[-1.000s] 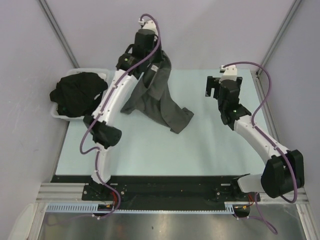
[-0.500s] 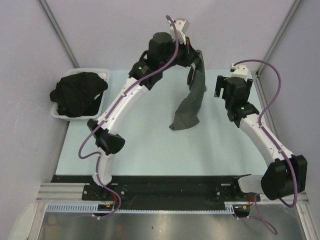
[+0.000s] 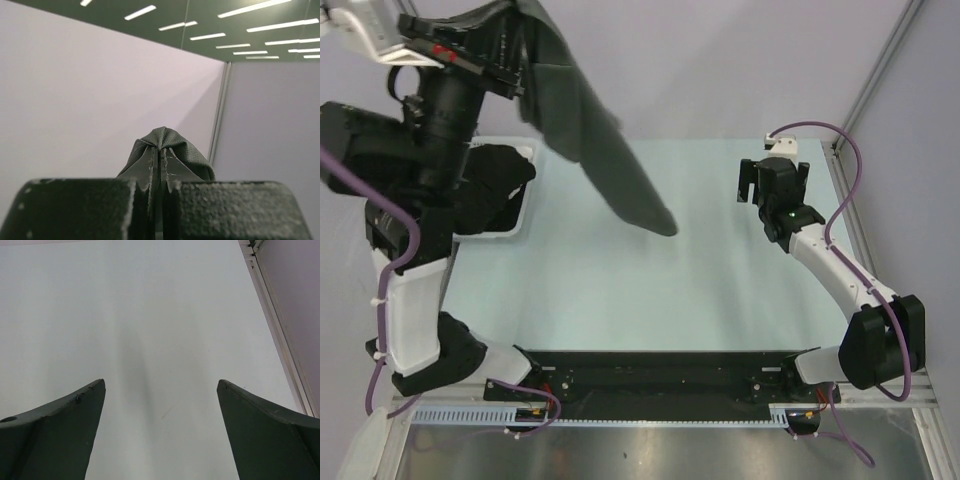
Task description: Fold and stack the t-shirts
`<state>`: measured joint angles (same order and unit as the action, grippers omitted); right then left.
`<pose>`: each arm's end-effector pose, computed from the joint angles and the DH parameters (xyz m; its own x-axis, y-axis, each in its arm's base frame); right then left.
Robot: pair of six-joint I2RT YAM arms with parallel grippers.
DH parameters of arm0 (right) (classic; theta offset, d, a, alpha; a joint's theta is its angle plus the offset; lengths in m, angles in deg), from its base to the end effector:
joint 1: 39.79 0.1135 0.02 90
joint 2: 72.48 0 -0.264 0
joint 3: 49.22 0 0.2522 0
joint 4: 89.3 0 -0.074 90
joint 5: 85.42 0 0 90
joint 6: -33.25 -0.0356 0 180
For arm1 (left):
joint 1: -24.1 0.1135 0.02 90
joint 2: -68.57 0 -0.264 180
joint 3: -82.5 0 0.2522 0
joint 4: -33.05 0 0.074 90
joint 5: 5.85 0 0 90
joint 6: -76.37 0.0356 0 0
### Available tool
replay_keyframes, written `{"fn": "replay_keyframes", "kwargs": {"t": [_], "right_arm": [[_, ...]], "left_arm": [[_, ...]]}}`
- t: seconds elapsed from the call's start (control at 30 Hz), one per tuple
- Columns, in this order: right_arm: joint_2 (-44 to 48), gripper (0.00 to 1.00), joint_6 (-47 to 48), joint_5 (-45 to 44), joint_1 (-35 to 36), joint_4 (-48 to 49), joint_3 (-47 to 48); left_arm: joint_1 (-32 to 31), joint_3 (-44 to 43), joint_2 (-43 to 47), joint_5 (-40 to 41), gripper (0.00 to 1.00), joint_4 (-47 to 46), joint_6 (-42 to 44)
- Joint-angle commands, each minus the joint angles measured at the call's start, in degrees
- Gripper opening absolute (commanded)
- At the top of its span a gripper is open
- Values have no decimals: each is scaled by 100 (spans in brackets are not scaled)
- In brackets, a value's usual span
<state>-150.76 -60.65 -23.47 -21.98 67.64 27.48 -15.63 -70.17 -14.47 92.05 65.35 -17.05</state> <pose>0.3044 0.0802 0.3211 -0.3867 -0.0612 -0.9202 0.1637 0.9774 -0.1338 0.1282 -0.1002 0.6782 0.4328 -0.4365 -0.7888 0.5759 0.8070 -0.1306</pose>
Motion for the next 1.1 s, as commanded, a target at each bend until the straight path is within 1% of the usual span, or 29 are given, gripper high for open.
{"fn": "replay_keyframes", "kwargs": {"t": [0.0, 0.1, 0.3, 0.4, 0.47, 0.63, 0.7, 0.77, 0.93, 1.07], "right_arm": [[-20, 100, -14, -78, 39, 174, 245], [23, 100, -5, -42, 39, 157, 237], [50, 100, 56, -60, 39, 139, 245], [93, 100, 91, -121, 39, 165, 245], [155, 100, 135, -235, 39, 200, 245], [427, 100, 328, -350, 39, 262, 245], [498, 100, 372, -341, 39, 262, 245], [577, 100, 381, -350, 39, 245, 245], [595, 100, 373, -429, 39, 209, 245], [586, 100, 373, -376, 74, 236, 245]], "left_arm": [[26, 93, -545, 300, 0, 193, 202], [26, 84, -800, 282, 0, 430, 44], [26, 163, -1336, -60, 0, 1001, -369], [26, 285, -1618, -367, 0, 1098, -536], [26, 522, -1802, -517, 0, 1142, -633], [26, 1417, -2083, -737, 0, 958, -871], [17, 1778, -2137, -737, 0, 721, -914], [9, 1815, -2259, -737, 0, 651, -967], [-9, 1710, -2549, -1299, 0, 413, -1108], [-27, 1561, -2892, -1300, 20, 544, -1152]]}}
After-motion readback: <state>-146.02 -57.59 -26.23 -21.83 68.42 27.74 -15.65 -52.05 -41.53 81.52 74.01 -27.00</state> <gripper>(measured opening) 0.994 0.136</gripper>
